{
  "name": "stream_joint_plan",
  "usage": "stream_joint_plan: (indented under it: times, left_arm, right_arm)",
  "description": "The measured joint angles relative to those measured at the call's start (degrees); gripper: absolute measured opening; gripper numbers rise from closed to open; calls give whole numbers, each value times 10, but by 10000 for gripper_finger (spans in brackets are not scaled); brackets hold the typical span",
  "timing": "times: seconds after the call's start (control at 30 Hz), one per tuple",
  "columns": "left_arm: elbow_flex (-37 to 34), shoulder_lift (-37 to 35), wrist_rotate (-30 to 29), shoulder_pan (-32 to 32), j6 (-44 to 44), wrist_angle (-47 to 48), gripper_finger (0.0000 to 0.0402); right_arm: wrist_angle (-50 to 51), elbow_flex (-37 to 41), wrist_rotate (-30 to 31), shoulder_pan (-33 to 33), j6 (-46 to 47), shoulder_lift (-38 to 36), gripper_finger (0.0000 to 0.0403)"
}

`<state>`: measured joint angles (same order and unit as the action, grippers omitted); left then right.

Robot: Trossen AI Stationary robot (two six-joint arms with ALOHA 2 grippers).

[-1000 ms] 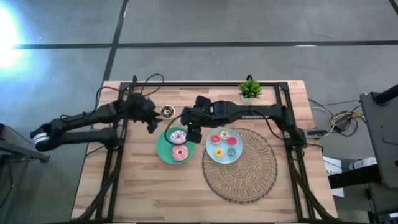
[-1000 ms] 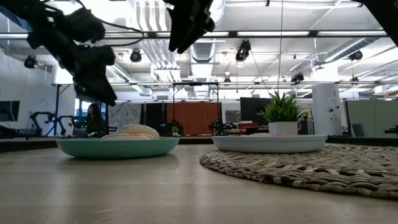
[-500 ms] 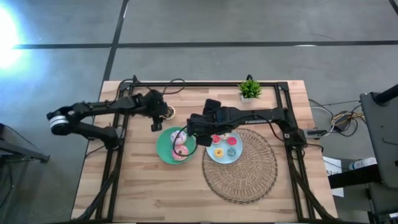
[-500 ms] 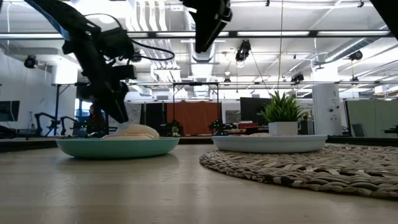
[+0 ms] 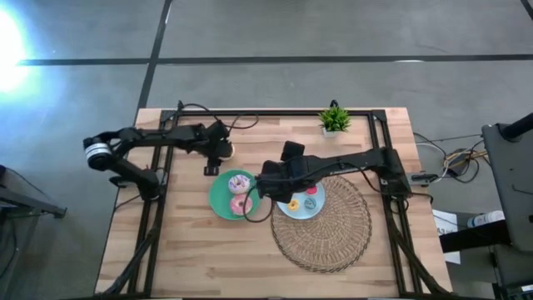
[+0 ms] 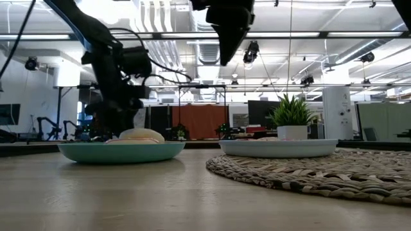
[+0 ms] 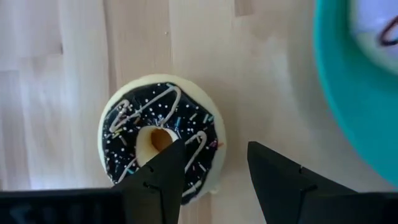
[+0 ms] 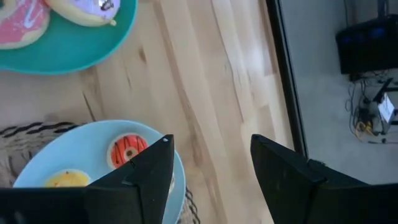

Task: Pick & Place donuts
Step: Put the large black donut on the green plate

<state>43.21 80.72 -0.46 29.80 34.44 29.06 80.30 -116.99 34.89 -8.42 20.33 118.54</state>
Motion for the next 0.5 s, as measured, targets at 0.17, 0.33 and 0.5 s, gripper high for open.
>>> stream_joint_plan:
  times: [0.17, 0.33, 0.5]
  left_arm:
    - [20, 40, -22, 1, 0, -1, 149]
    - [37, 71, -34, 2, -5, 1, 135]
    - [42, 86, -52, 2, -8, 0, 87]
  right_arm:
    - [-37, 74, 0, -3, 30, -46, 206]
    - [-107, 168, -2, -6, 68, -120, 206]
    - [-143, 254, -1, -12, 102, -195, 206]
